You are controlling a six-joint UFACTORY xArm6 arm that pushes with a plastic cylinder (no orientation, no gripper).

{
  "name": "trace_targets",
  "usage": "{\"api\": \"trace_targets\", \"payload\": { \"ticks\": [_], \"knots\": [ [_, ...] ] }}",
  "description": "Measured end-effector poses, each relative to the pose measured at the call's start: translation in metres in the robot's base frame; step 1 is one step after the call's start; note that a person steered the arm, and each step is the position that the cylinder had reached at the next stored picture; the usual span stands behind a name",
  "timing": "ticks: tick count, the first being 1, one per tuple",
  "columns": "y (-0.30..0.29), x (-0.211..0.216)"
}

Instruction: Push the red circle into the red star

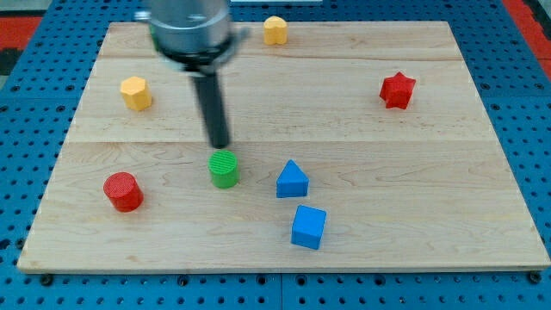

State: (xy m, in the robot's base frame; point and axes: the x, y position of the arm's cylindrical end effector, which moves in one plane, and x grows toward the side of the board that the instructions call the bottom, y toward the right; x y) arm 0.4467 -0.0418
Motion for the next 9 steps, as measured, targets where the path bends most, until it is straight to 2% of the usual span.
{"api": "trace_targets", "payload": {
  "ticks": [1,2,3,4,5,6,7,8,9],
  "knots": [
    [0.067,0.043],
    [0.066,0.056],
    [0.035,0.075],
    [-0.035,0.078],
    [-0.051,0.058],
    [-0.072,0.127],
    [-0.174,0.130],
    [-0.163,0.054],
    [-0.108,0.006]
  ]
}}
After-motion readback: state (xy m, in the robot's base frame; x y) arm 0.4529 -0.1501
